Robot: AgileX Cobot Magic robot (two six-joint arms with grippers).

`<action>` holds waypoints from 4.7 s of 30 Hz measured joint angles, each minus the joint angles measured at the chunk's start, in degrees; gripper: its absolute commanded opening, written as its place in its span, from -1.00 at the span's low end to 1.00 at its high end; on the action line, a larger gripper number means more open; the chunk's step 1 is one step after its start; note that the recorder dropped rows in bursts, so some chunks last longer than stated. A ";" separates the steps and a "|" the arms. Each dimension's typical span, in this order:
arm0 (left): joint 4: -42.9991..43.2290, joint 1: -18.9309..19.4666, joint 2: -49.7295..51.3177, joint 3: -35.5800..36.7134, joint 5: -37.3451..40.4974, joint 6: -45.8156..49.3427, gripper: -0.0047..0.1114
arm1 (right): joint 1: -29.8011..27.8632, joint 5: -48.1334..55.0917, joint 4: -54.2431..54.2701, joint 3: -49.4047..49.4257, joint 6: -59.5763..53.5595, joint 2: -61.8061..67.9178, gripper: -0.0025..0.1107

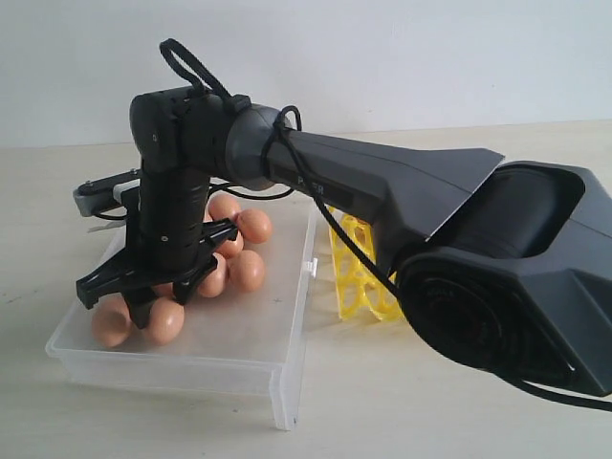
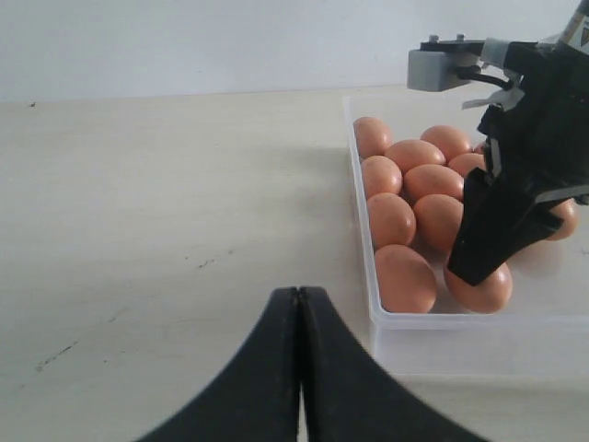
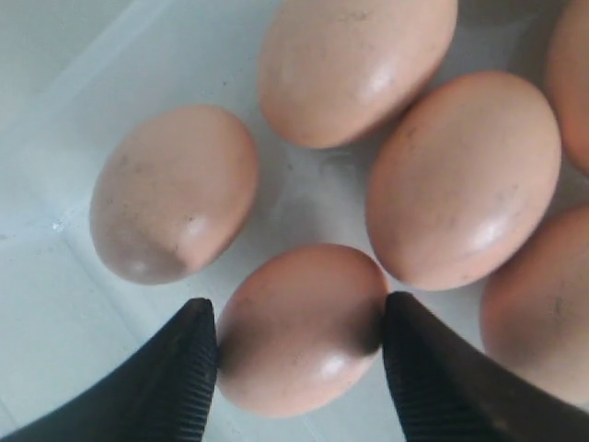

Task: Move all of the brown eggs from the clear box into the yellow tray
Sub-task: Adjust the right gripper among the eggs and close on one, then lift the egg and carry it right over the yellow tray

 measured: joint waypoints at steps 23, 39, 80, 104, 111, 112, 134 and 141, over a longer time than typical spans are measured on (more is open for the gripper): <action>0.00 0.00 0.00 0.00 0.00 3.16 -0.92 | -0.32 -0.65 2.51 0.01 0.90 2.97 0.11; 0.00 0.00 0.00 0.00 0.00 3.28 -0.92 | -0.22 -1.38 -0.02 0.01 1.09 2.72 0.11; 0.00 0.00 0.00 0.00 0.00 3.39 -0.92 | 0.00 -9.51 -4.06 3.55 0.31 0.83 -0.16; 0.00 0.00 0.00 0.00 0.00 3.39 -0.92 | 0.20 -16.89 -5.13 11.28 -7.07 -8.77 -0.96; 0.00 0.00 0.00 0.00 0.00 3.39 -0.92 | 0.10 -46.40 -5.48 44.97 -6.57 -29.80 -0.96; 0.00 0.00 0.00 0.00 0.00 3.39 -0.92 | -0.21 -50.03 -5.48 49.90 -6.09 -33.33 -0.96; 0.00 0.00 0.00 0.00 0.00 3.39 -0.92 | -40.37 -87.77 -8.50 83.94 8.34 -41.60 -0.96; 0.00 0.00 0.00 0.00 0.00 3.39 -0.92 | -40.74 -85.91 -9.79 76.48 8.79 -35.35 -0.96</action>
